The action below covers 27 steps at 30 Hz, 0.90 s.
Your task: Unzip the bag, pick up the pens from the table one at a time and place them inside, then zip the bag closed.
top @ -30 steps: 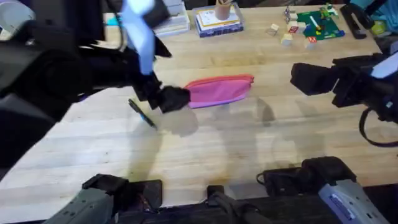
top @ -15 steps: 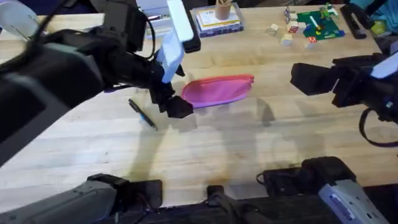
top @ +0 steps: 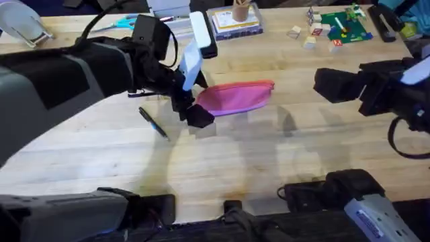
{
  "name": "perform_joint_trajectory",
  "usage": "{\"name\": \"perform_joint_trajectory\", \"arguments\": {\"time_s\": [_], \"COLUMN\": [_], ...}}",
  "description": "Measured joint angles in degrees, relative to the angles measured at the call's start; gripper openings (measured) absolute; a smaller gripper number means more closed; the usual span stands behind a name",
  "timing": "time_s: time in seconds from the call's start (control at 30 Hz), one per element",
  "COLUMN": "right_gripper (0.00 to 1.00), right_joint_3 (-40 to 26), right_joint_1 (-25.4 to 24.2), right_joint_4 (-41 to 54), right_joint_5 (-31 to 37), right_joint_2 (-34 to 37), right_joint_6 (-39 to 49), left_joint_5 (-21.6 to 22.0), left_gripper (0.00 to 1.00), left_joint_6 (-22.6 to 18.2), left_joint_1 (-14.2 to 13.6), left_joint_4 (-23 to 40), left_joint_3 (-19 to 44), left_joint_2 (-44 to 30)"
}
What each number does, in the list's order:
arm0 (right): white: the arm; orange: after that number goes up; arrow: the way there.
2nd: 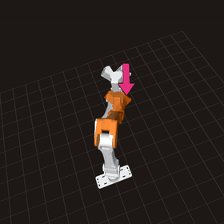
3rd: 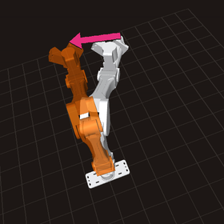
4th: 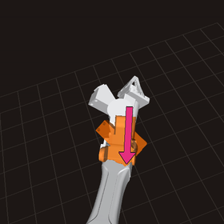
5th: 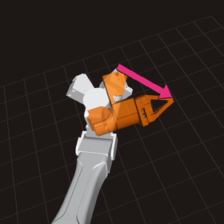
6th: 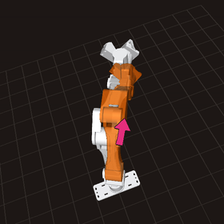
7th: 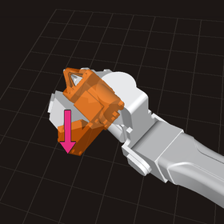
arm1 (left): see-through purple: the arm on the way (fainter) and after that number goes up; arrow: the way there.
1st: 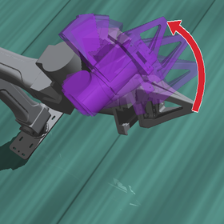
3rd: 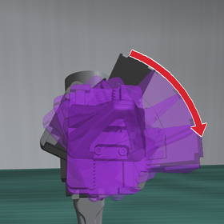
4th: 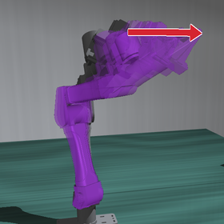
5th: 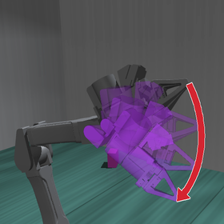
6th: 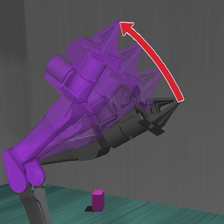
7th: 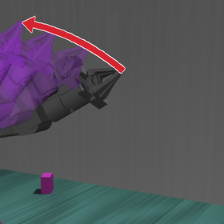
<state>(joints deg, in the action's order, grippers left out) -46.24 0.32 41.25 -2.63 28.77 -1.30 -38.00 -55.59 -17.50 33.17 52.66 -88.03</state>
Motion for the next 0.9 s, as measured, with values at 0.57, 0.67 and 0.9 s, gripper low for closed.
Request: {"name": "perform_joint_trajectory", "arguments": {"time_s": [0.57, 0.67, 0.9], "right_gripper": [0.998, 0.997, 0.996], "right_joint_3": [0.0, -0.01, -0.13], "right_joint_1": [0.0, 0.0, 0.0], "right_joint_4": [0.04, 0.66, 1.2], "right_joint_5": [0.0, -0.17, -2.51], "right_joint_2": [0.0, 0.27, 6.22], "right_joint_6": [0.0, 0.0, 1.03], "left_joint_5": [0.2, 0.2, 0.2], "left_gripper": [0.045, 0.045, 0.045], "left_joint_6": [-0.17, -0.17, -0.17], "left_joint_1": [0.0, 0.0, 0.0], "left_joint_4": [0.04, 0.04, 0.04], "left_joint_3": [0.22, 0.22, 0.22], "left_joint_2": [-0.11, -0.11, -0.11]}}
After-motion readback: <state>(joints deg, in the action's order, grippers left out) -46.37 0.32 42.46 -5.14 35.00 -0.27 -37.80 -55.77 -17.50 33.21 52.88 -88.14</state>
